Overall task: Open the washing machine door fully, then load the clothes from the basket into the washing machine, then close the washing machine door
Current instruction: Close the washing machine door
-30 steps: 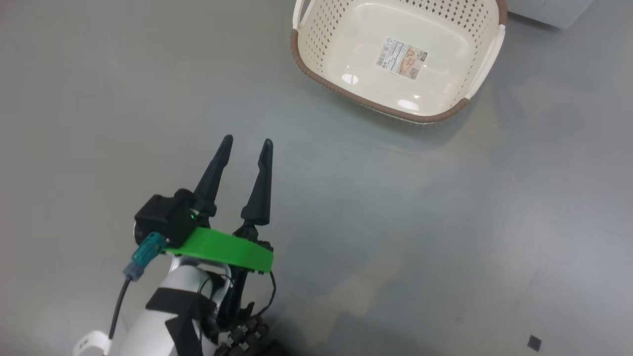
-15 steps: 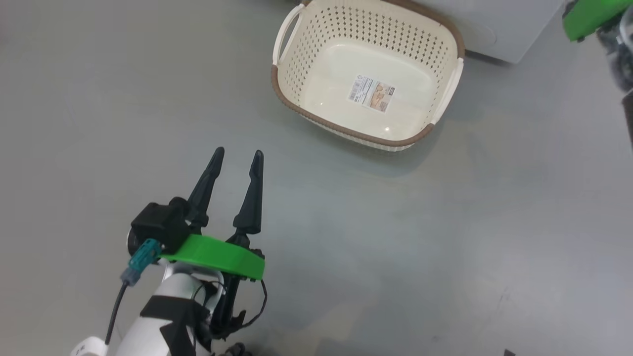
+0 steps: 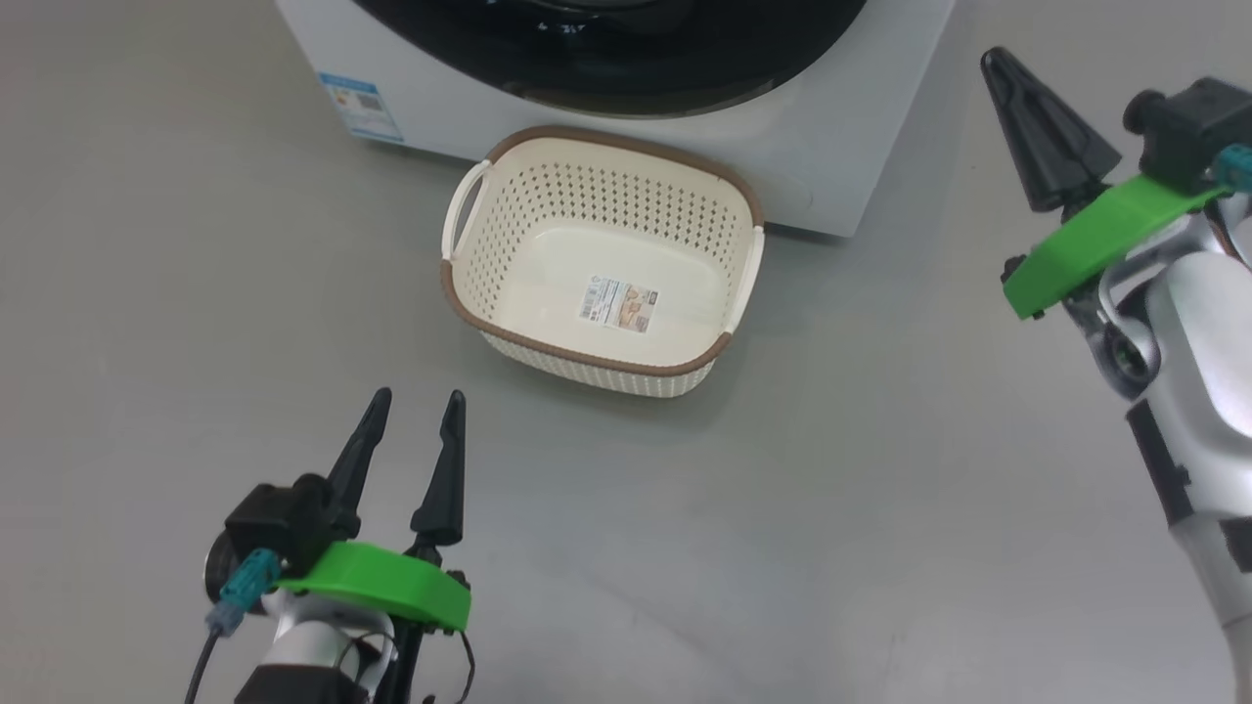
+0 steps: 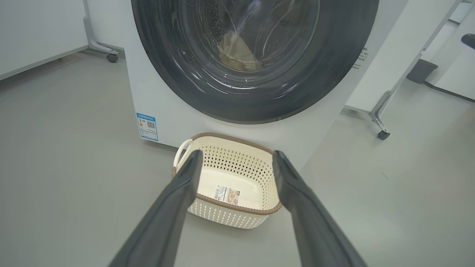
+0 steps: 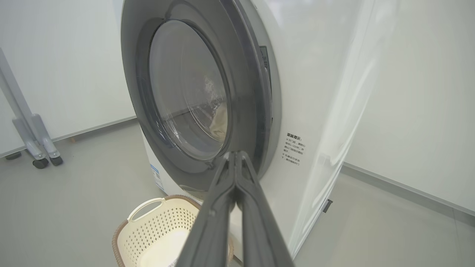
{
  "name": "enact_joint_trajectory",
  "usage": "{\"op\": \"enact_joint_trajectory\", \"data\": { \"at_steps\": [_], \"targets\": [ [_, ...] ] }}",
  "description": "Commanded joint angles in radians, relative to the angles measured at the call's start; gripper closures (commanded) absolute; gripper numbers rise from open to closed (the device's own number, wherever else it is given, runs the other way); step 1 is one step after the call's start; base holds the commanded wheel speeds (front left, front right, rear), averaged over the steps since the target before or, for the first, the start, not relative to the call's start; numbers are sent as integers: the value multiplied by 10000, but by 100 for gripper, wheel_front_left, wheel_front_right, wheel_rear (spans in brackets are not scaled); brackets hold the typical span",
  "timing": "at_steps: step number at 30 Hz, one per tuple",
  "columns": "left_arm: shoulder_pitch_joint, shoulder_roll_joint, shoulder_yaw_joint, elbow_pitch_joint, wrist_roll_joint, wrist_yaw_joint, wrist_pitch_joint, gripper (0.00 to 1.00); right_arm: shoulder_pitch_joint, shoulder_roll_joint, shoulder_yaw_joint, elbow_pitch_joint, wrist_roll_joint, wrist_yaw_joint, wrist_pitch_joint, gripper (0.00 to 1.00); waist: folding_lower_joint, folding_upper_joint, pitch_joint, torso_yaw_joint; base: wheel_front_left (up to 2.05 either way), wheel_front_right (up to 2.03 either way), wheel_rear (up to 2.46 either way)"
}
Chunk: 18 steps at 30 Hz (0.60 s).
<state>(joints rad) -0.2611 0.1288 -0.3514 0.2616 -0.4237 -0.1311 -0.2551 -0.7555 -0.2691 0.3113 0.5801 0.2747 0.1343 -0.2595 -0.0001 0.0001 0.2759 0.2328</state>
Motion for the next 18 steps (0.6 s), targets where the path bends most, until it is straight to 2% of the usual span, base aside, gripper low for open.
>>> {"op": "enact_joint_trajectory", "data": {
  "at_steps": [1, 18],
  "targets": [
    [41, 311, 480, -211, 70, 4, -67, 0, 239, 92, 19, -473, 29, -36, -23, 100, 1, -1, -518, -523, 0, 0, 0],
    [872, 629, 917, -301, 134, 4, -67, 0, 3636, 809, -1722, -2229, 62, -36, -23, 100, 1, -1, -1661, -1824, 0, 0, 0]
  ]
}}
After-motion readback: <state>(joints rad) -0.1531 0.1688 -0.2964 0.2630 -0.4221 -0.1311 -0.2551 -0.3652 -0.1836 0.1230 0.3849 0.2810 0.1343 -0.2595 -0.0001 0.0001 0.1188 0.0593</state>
